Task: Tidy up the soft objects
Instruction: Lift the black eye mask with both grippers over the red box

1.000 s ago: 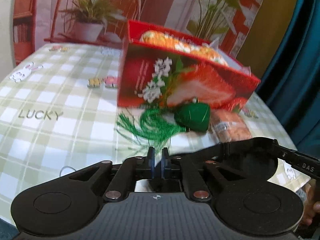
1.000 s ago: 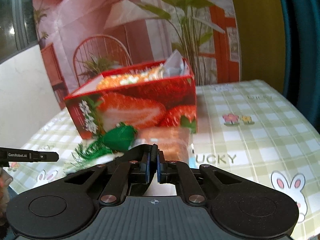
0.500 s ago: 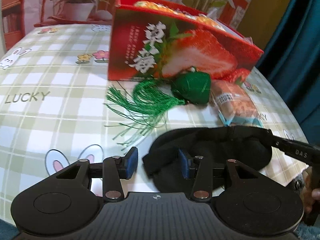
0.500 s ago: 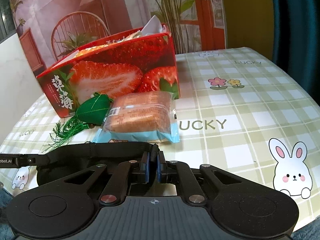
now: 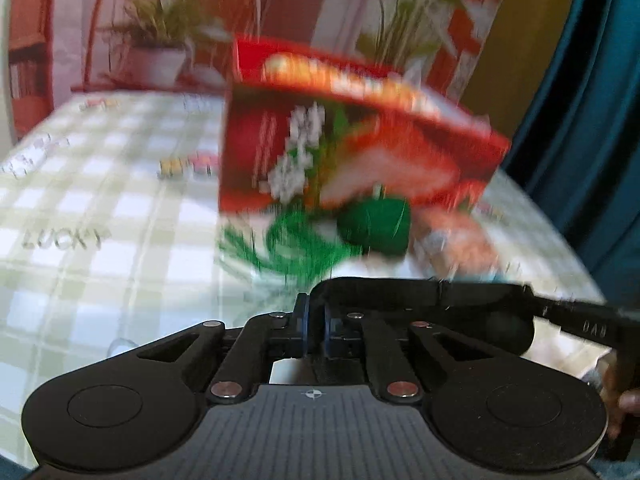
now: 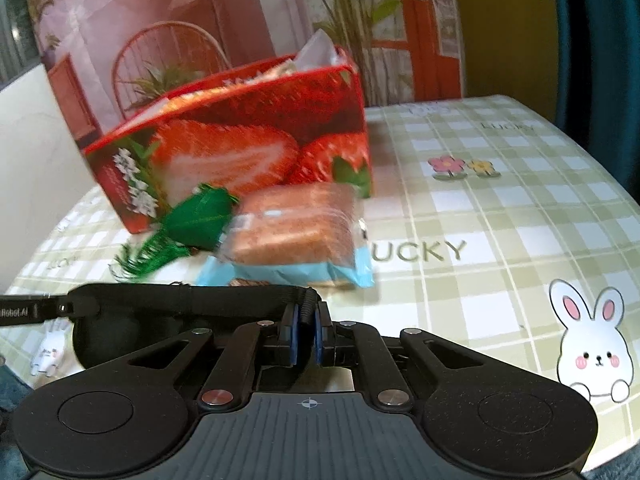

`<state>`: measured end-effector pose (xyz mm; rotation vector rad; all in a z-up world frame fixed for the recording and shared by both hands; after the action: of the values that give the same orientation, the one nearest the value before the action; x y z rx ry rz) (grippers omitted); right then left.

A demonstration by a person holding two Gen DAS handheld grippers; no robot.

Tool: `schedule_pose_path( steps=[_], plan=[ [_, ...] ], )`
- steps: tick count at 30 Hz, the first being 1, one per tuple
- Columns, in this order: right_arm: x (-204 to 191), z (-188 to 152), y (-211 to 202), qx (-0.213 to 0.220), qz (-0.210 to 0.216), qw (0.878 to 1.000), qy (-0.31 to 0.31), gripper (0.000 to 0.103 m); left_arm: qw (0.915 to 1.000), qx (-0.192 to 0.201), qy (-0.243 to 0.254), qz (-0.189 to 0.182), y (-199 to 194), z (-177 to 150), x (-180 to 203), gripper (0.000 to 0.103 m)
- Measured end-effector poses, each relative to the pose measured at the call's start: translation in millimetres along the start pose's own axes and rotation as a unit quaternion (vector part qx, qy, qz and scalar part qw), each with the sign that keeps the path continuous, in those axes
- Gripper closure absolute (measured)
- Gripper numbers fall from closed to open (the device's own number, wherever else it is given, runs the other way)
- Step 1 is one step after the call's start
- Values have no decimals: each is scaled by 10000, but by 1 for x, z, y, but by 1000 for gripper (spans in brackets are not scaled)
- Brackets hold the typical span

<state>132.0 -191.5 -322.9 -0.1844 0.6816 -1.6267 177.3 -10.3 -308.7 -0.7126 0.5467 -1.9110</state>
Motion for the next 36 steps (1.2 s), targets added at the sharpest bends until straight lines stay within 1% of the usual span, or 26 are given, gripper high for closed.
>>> schedule_pose_path(
  steps=[2,5,8,13,18,22,26,28,31,33,36],
  plan=[
    [-6,8,-9,199,146,9997,-83,96,9996,265,20,22,-11,11,1,96],
    [-15,22,-20,453,270,9984,-219,96,9979,614,199,58,-27,28,6,96],
    [-24,38,-32,710,323,9961,-414,96,9944,967,400,108,-42,46,12,96],
    [-34,74,-51,1183,450,9897,-676,96,9866,1525,568,87,-65,82,21,96],
    [-43,118,-51,1446,462,9824,-1085,96,9824,1726,709,73,-61,121,28,96],
    [-46,160,-35,1695,348,9758,-1333,96,9785,1883,833,140,-42,158,31,96],
    [-45,195,-7,1919,102,9703,-1472,96,9709,2089,1108,387,-21,189,34,96],
    [-45,207,10,1974,-27,9683,-1533,96,9692,2138,1118,500,-8,204,32,96],
    [-47,227,38,2033,-265,9647,-1655,96,9707,2139,1001,453,14,228,27,96],
    [-50,238,56,2057,-424,9633,-1670,96,9730,2084,832,539,29,241,19,96],
    [-52,253,82,1987,-611,9651,-1590,96,9777,1914,612,611,50,254,8,96]
  ],
)
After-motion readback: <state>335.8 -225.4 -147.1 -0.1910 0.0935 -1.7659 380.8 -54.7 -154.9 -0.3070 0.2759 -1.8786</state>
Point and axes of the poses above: each gripper's, at about its wrist camera, not at the fingertips, and y roughly the way its jaws point, x to its right, z to its top, the point moved 7 cm from there along y, roughly the way its jaws point
